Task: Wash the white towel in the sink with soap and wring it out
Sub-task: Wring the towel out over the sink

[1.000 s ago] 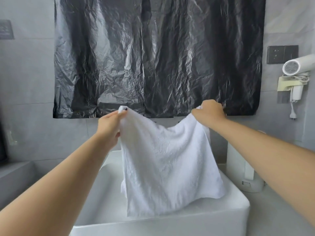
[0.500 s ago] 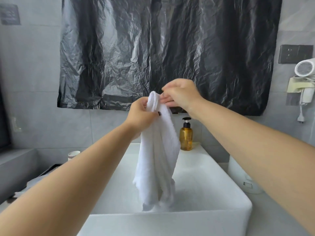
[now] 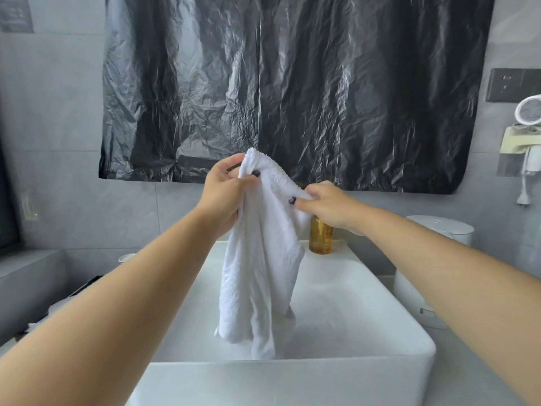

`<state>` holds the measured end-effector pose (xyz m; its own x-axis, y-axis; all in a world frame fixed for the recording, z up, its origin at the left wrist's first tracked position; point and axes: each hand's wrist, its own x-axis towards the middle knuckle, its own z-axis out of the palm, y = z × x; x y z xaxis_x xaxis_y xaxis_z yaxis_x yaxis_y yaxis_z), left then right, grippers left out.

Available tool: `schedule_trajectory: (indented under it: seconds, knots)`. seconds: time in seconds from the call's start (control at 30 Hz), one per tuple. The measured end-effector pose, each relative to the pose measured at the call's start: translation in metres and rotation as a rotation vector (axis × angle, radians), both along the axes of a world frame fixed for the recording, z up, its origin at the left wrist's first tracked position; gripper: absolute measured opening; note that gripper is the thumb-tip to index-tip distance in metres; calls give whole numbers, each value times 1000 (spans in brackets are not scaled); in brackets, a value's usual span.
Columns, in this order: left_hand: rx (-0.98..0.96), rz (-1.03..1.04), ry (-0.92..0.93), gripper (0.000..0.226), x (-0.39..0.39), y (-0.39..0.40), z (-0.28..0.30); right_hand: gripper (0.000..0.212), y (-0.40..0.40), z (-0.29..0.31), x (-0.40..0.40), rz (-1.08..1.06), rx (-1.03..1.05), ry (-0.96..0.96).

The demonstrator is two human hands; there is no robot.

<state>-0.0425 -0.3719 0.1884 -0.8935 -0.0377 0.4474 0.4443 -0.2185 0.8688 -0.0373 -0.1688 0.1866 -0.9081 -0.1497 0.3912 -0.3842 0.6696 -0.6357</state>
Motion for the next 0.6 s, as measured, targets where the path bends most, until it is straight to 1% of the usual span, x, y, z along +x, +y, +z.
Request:
schedule_trajectory:
  seconds: [0.03,0.1,0.17,0.2,0.23,0.27,0.33,0.37,0.43,0.47,0.53,0.6]
  knots:
    - [-9,18,1,46,-2,-2,-1,28,3,8,0,-20,-40,-29]
    - [-51,96,0,39,-6,-4,-4,23,3,21,4,-35,-129,-51]
    - [-132,223,-3,28,-6,-2,-8,19,-4,31,4,-144,-68,101]
    - [-139,265,-24,23,-7,0,-10,17,-10,35,4,-208,-31,188]
    - [-115,274,-59,18,-9,1,-10,16,-16,37,3,-254,-19,260]
    - [-65,252,-105,14,-8,2,-10,14,-23,41,2,-279,-42,283]
    - [59,163,-175,13,-4,6,-7,7,-34,47,4,-289,-159,228]
    - [97,117,-185,11,-2,10,-5,4,-40,51,7,-265,-240,170]
    - [129,56,-163,7,6,20,-1,6,-48,58,14,-134,-388,19]
    - [142,32,-149,12,10,24,0,7,-51,61,18,-52,-429,-31]
    - [166,-47,-130,24,13,26,2,11,-52,67,24,69,-471,-62]
    - [140,-189,-78,35,11,21,0,11,-48,71,28,140,-494,-43]
